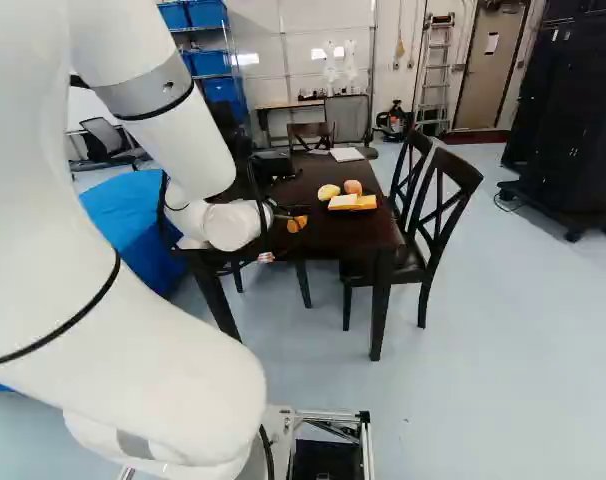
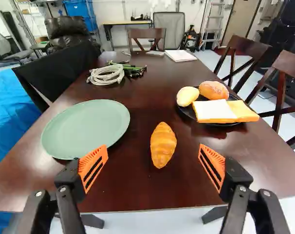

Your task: Move the croissant to the empty plate

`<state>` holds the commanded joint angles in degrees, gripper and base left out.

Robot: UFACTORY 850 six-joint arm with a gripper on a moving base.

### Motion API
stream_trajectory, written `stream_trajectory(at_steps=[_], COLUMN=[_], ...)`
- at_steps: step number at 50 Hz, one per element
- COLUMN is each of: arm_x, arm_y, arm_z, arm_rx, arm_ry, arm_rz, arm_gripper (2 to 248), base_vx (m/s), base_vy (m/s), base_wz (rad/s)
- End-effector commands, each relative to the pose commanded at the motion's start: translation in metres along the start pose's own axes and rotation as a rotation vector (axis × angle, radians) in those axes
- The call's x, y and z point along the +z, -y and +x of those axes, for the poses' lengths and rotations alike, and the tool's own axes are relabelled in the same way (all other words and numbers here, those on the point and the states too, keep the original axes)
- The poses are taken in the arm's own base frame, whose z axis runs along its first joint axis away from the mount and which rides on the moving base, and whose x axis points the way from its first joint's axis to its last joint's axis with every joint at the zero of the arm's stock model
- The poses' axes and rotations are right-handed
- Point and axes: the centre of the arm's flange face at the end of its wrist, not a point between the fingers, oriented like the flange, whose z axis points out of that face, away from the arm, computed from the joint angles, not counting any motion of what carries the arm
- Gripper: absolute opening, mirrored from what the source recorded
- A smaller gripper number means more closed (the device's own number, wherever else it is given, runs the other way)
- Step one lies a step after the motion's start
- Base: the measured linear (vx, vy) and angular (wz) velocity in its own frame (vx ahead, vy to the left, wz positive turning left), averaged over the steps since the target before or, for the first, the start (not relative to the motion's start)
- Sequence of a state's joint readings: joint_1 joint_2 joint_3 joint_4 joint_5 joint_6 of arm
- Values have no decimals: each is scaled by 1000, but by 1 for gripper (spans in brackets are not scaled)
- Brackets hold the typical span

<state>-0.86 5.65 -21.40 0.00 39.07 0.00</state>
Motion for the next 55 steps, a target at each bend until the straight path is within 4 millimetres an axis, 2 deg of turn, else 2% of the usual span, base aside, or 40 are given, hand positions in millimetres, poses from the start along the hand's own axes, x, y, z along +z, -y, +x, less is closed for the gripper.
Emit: stream_trajectory(at_steps=[55], arm_x=[58], arm_y=[-11], arm_z=[54], arm_rx=[14], arm_ry=[333], arm_rz=[-21], arm_gripper=[247], base_vx=[0], base_vy=[0], base_wz=[0])
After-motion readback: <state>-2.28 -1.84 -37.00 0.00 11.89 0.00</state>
